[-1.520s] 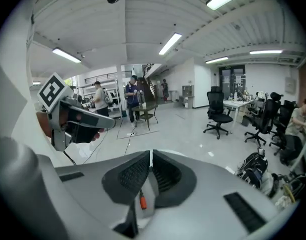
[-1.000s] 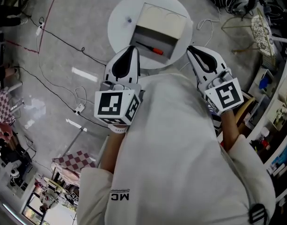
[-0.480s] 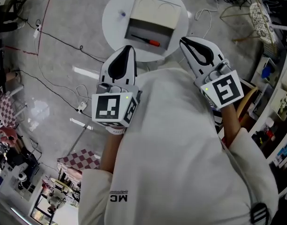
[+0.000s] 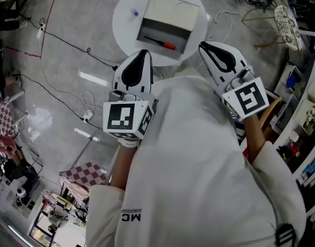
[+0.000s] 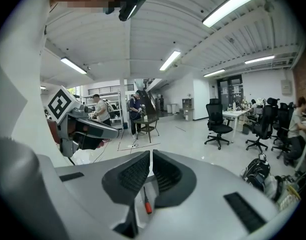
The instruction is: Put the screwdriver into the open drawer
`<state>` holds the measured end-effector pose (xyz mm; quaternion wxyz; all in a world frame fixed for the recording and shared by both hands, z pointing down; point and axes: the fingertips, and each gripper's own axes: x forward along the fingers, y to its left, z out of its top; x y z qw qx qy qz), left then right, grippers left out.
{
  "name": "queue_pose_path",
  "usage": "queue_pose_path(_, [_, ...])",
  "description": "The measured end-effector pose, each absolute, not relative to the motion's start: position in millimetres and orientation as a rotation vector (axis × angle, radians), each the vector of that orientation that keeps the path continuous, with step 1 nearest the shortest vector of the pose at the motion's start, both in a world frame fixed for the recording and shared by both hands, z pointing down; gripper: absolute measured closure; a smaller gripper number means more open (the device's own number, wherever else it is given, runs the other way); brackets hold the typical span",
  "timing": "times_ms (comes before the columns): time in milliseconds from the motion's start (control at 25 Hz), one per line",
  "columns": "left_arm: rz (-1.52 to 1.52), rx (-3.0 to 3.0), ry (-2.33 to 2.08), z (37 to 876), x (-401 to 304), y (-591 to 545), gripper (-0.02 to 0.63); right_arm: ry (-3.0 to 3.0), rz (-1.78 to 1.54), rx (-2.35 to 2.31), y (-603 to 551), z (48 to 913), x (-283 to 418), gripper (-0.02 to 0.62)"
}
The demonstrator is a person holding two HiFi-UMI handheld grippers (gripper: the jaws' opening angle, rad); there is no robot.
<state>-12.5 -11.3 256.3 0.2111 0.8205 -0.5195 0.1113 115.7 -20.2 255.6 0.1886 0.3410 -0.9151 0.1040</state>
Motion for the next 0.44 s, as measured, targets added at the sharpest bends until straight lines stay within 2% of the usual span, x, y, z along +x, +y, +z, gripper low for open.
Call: queue_pose_path(440, [0.326, 2.247, -1.447, 263.3, -10.6, -1.7, 0.591, -2.604, 0.320, 0.965, -13.5, 260.8, 119.2, 0.517])
